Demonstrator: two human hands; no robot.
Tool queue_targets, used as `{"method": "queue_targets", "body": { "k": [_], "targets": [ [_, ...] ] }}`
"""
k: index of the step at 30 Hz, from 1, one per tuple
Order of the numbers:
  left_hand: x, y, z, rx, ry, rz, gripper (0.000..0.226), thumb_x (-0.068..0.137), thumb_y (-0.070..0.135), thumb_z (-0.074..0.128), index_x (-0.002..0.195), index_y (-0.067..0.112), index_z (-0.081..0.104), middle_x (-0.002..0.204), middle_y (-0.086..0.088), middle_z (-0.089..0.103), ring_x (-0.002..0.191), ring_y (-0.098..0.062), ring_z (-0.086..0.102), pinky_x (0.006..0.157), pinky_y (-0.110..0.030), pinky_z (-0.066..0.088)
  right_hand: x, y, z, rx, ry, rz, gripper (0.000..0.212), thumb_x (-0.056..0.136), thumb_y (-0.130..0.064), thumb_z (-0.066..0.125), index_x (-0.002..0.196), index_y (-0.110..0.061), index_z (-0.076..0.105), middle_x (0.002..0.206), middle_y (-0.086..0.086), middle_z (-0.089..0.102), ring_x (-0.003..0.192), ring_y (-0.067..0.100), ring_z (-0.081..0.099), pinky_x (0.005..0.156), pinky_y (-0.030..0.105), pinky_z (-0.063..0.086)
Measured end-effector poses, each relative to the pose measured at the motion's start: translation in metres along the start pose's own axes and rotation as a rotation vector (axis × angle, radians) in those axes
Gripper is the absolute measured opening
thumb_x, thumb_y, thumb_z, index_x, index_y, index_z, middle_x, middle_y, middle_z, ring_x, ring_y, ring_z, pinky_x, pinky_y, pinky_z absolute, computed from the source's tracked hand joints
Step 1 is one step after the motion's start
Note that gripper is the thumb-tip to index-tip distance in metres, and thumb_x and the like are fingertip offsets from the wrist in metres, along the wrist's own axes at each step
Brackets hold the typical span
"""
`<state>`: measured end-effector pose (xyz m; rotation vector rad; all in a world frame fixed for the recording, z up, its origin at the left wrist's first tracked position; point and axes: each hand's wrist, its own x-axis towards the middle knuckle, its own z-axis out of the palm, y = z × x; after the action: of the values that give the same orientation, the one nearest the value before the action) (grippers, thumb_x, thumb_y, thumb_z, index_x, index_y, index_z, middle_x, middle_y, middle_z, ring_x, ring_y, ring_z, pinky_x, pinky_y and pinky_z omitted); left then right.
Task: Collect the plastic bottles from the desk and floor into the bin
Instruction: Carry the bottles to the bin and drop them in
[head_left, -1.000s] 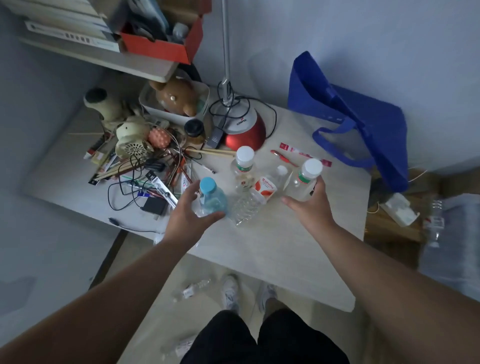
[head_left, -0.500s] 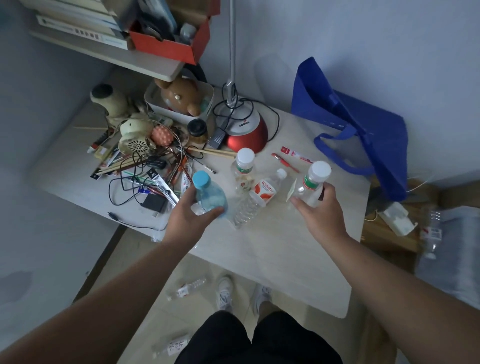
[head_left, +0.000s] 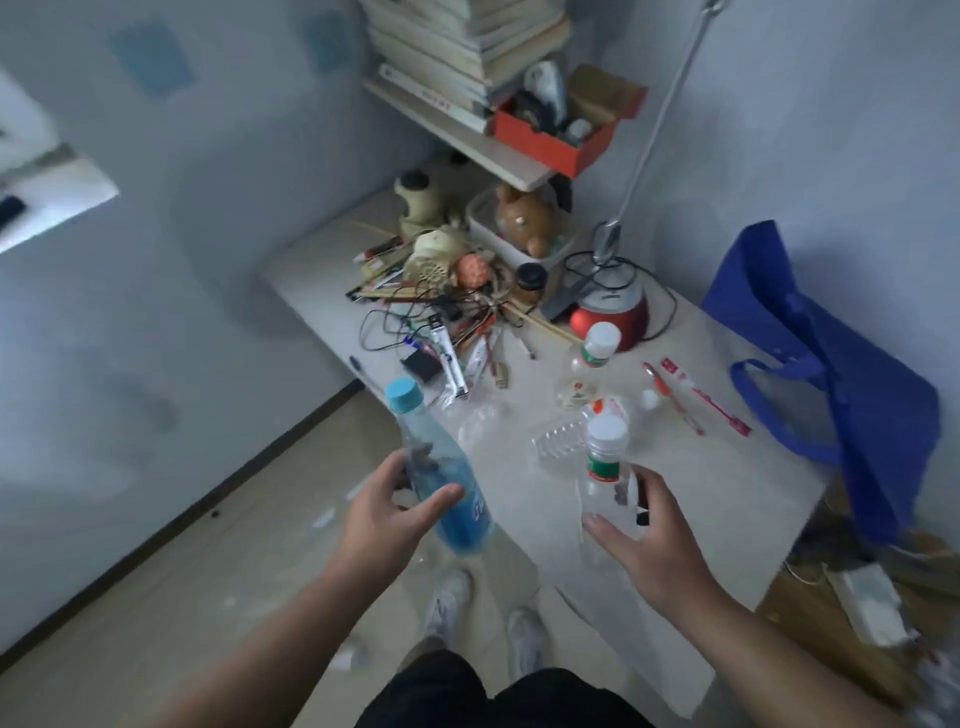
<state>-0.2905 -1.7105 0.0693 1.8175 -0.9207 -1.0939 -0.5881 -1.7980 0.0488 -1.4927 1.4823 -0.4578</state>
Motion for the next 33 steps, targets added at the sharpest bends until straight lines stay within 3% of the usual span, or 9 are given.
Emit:
{"method": "queue_targets", "body": {
  "k": [5, 8, 11, 16, 19, 23, 25, 29, 33],
  "targets": [
    [-0.099, -0.064, -0.009, -0.077, 0.254, -0.181, 0.059, 0.062, 0.079, 0.074, 0.111, 0.046, 0.067, 0.109, 0.019, 0.075, 0.102, 0.002, 0.069, 0.084, -0.022, 0.053, -0.01, 0.006, 0.022, -0.102, -0.307, -0.091, 0.065, 0.08, -0.036, 0.084, 0.136, -0.029, 0.05, 0.127, -0.015, 0.056, 0.111, 0.003, 0.057, 0.087, 0.018, 0.043],
    [-0.166, -0.102, -0.018, -0.136, 0.339, -0.336, 0.07, 0.053, 0.083, 0.077, 0.109, 0.042, 0.066, 0.107, 0.025, 0.075, 0.101, 0.005, 0.071, 0.088, -0.027, 0.059, -0.018, 0.0, 0.041, -0.224, -0.489, -0.175, 0.065, 0.075, -0.055, 0.078, 0.13, -0.034, 0.05, 0.12, -0.018, 0.058, 0.102, -0.001, 0.057, 0.08, 0.015, 0.042],
    [-0.234, -0.134, -0.023, -0.172, 0.425, -0.491, 0.074, 0.05, 0.083, 0.078, 0.108, 0.039, 0.067, 0.101, 0.012, 0.078, 0.094, -0.002, 0.074, 0.087, -0.032, 0.062, -0.029, -0.011, 0.068, -0.362, -0.641, -0.247, 0.062, 0.071, -0.064, 0.074, 0.124, -0.04, 0.053, 0.113, -0.019, 0.065, 0.098, -0.007, 0.06, 0.078, 0.02, 0.048],
    [-0.35, -0.183, -0.019, -0.256, 0.666, -0.736, 0.049, 0.069, 0.064, 0.078, 0.103, 0.031, 0.067, 0.099, 0.0, 0.073, 0.089, -0.014, 0.073, 0.085, -0.04, 0.059, -0.063, -0.024, 0.131, -0.601, -0.882, -0.333, 0.069, 0.066, -0.074, 0.071, 0.124, -0.038, 0.06, 0.108, -0.018, 0.072, 0.097, -0.004, 0.066, 0.083, 0.029, 0.054],
    [-0.421, -0.216, -0.005, -0.322, 0.801, -0.849, 0.033, 0.084, 0.05, 0.077, 0.103, 0.025, 0.068, 0.098, -0.003, 0.074, 0.088, -0.016, 0.072, 0.083, -0.039, 0.059, -0.091, -0.028, 0.172, -0.725, -0.961, -0.404, 0.073, 0.062, -0.079, 0.068, 0.122, -0.038, 0.062, 0.105, -0.023, 0.07, 0.092, -0.012, 0.062, 0.073, 0.019, 0.047],
    [-0.519, -0.255, 0.017, -0.441, 0.931, -0.975, 0.038, 0.083, 0.055, 0.075, 0.099, 0.022, 0.069, 0.089, -0.001, 0.075, 0.08, -0.017, 0.073, 0.076, -0.037, 0.057, -0.148, -0.025, 0.234, -0.87, -1.043, -0.465, 0.07, 0.065, -0.076, 0.07, 0.121, -0.035, 0.064, 0.109, -0.018, 0.072, 0.102, 0.003, 0.066, 0.083, 0.031, 0.051],
    [-0.558, -0.271, 0.024, -0.473, 0.951, -1.031, 0.044, 0.08, 0.062, 0.074, 0.1, 0.023, 0.069, 0.09, 0.001, 0.074, 0.08, -0.013, 0.071, 0.073, -0.033, 0.054, -0.175, -0.026, 0.262, -0.909, -1.069, -0.465, 0.057, 0.069, -0.069, 0.074, 0.113, -0.033, 0.067, 0.098, -0.016, 0.073, 0.091, 0.002, 0.067, 0.076, 0.029, 0.052],
    [-0.626, -0.298, 0.031, -0.596, 1.055, -1.066, 0.063, 0.064, 0.081, 0.066, 0.1, 0.029, 0.068, 0.094, 0.005, 0.074, 0.086, -0.012, 0.071, 0.082, -0.037, 0.057, -0.231, -0.027, 0.319, -0.982, -1.142, -0.488, 0.039, 0.079, -0.054, 0.079, 0.105, -0.027, 0.069, 0.085, -0.012, 0.073, 0.074, 0.0, 0.067, 0.058, 0.021, 0.044],
    [-0.663, -0.317, 0.029, -0.717, 1.079, -1.082, 0.06, 0.071, 0.081, 0.064, 0.108, 0.033, 0.065, 0.105, 0.007, 0.073, 0.094, -0.016, 0.072, 0.089, -0.043, 0.059, -0.27, -0.031, 0.368, -1.056, -1.211, -0.504, 0.043, 0.077, -0.062, 0.075, 0.105, -0.032, 0.064, 0.091, -0.011, 0.072, 0.08, 0.006, 0.068, 0.059, 0.023, 0.046]
  ]
}}
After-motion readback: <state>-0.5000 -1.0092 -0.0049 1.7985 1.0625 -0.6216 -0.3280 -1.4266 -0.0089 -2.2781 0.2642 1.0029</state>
